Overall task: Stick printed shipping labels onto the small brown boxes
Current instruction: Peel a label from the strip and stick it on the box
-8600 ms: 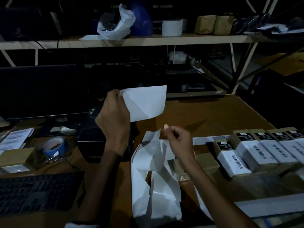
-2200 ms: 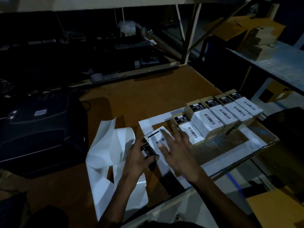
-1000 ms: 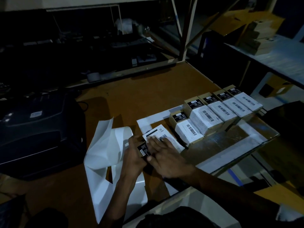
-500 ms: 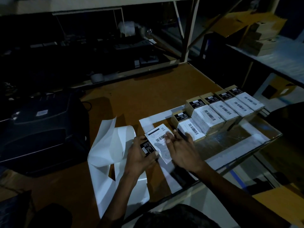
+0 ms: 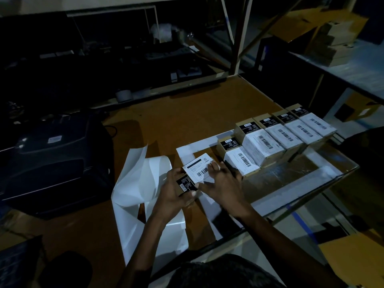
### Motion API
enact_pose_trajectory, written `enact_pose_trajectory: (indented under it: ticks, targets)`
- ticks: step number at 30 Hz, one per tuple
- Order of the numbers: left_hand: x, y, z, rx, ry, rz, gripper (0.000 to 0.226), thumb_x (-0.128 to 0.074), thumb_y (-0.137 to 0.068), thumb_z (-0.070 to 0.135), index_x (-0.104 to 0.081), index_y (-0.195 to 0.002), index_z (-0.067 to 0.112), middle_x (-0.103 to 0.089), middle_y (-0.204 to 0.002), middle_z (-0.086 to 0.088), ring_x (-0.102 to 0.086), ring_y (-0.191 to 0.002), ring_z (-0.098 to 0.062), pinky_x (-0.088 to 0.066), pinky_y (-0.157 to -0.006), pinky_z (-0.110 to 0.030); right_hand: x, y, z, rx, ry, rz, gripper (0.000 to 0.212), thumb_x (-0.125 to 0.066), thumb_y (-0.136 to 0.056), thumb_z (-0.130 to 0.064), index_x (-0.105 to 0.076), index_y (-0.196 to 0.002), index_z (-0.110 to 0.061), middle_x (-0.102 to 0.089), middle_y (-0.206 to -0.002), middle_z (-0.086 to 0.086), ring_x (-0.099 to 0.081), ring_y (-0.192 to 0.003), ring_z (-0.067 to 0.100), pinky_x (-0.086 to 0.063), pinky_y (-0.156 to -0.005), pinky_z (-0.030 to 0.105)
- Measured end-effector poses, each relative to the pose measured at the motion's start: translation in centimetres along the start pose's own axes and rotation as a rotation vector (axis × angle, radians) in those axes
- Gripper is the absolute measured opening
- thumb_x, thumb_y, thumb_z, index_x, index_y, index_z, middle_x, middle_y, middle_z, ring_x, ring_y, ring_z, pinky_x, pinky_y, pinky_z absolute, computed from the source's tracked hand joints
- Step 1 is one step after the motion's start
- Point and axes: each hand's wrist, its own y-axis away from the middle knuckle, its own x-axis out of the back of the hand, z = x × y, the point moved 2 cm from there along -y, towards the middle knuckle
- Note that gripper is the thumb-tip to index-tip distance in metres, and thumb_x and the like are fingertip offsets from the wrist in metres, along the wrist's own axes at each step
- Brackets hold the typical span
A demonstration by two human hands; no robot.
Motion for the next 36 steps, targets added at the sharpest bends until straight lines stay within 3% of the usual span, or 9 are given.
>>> enact_pose_trajectory:
  ticks: [10, 13, 17, 19, 22, 26, 29, 33, 36]
  targets:
    - [0.0, -0.4, 0.1, -0.016, -0.072, 0.010, 0.066, -0.083, -0.079, 0.012, -0.044, -0.130, 0.025, -0.056, -0.122, 0.023, -0.054, -0.109, 0.017, -0.048, -0.080, -0.005, 0.2, 0.4, -0.6, -0.011, -0.019, -0.019, 0.081, -0.058, -0.087, -0.065, -0.036, -0.151, -0.021, -0.029, -0.159, -0.006, -0.013, -0.152, 0.020, -0.009, -0.118, 0.057]
    - [0.1, -0.5, 0.3, 0.012, -0.081, -0.012, 0.069, -0.084, -0.079, 0.013, -0.042, -0.130, 0.032, -0.054, -0.120, 0.028, -0.055, -0.107, 0.014, -0.049, -0.078, -0.005, 0.4, 0.7, 0.2, -0.014, -0.042, -0.021, 0.070, -0.067, -0.092, -0.037, -0.035, -0.153, -0.025, -0.028, -0.161, -0.010, -0.016, -0.151, 0.015, -0.012, -0.120, 0.052]
    - [0.1, -0.6, 0.4, 0.024, -0.078, -0.031, 0.069, -0.083, -0.079, 0.011, -0.042, -0.128, 0.037, -0.056, -0.121, 0.026, -0.056, -0.110, 0.009, -0.052, -0.079, -0.010, 0.7, 0.8, 0.7, -0.017, 0.012, -0.110, 0.072, -0.056, -0.095, -0.008, -0.025, -0.157, -0.026, -0.013, -0.167, -0.008, -0.004, -0.155, 0.015, -0.009, -0.121, 0.050]
    - [0.1, -0.5, 0.4, 0.034, -0.070, -0.023, 0.069, -0.082, -0.079, 0.009, -0.042, -0.130, 0.034, -0.055, -0.121, 0.026, -0.056, -0.108, 0.012, -0.051, -0.080, -0.008, 1.0, 0.7, 0.3, 0.012, 0.046, -0.215, 0.071, -0.055, -0.097, -0.012, -0.021, -0.158, -0.025, -0.006, -0.168, -0.007, 0.008, -0.155, 0.019, -0.003, -0.122, 0.056]
    - [0.0, -0.7, 0.1, 0.015, -0.075, -0.017, 0.069, -0.081, -0.079, 0.004, -0.043, -0.130, 0.028, -0.057, -0.121, 0.021, -0.055, -0.108, 0.017, -0.050, -0.080, -0.009, 1.0, 1.4, -1.4, 0.166, 0.064, -0.321, 0.067, -0.043, -0.104, -0.044, -0.013, -0.160, -0.021, 0.003, -0.168, -0.005, 0.017, -0.153, 0.021, 0.005, -0.118, 0.063]
    - [0.0, -0.8, -0.2, 0.023, -0.053, -0.012, 0.073, -0.080, -0.075, -0.005, -0.044, -0.127, 0.031, -0.060, -0.121, 0.017, -0.059, -0.113, 0.004, -0.054, -0.082, -0.017, -0.2, 1.5, -1.3, 0.231, 0.137, -0.222, 0.064, -0.010, -0.105, -0.052, -0.022, -0.158, -0.018, -0.013, -0.168, -0.002, 0.001, -0.155, 0.014, 0.002, -0.118, 0.062]
    - [-0.1, -0.7, -0.2, 0.020, -0.061, -0.009, 0.069, -0.080, -0.079, -0.001, -0.043, -0.128, 0.030, -0.057, -0.120, 0.021, -0.056, -0.107, 0.017, -0.049, -0.079, -0.008, -0.2, 0.6, -0.3, 0.146, 0.240, -0.087, 0.082, 0.003, -0.092, -0.055, -0.032, -0.154, -0.014, -0.028, -0.163, 0.002, -0.013, -0.154, 0.019, -0.005, -0.114, 0.065]
    - [-0.4, -0.9, 0.2, 0.022, -0.119, -0.038, 0.068, -0.076, -0.082, -0.001, -0.042, -0.133, 0.026, -0.056, -0.119, 0.020, -0.056, -0.110, 0.008, -0.050, -0.079, -0.008, -0.2, 0.7, -1.7, 0.257, 0.159, -0.243, 0.060, -0.014, -0.106, -0.048, -0.028, -0.155, -0.017, -0.021, -0.166, 0.001, -0.010, -0.154, 0.018, -0.005, -0.119, 0.058]
    - [-0.3, -1.0, 0.8, 0.005, -0.219, -0.070, 0.077, -0.084, -0.078, 0.020, -0.039, -0.140, 0.030, -0.057, -0.126, 0.018, -0.055, -0.115, 0.005, -0.052, -0.090, -0.019, 0.9, 0.1, 0.0, 0.050, -0.168, -0.191, 0.042, -0.025, -0.108, -0.045, -0.048, -0.138, -0.028, -0.054, -0.135, -0.002, -0.048, -0.132, 0.020, -0.033, -0.113, 0.058]
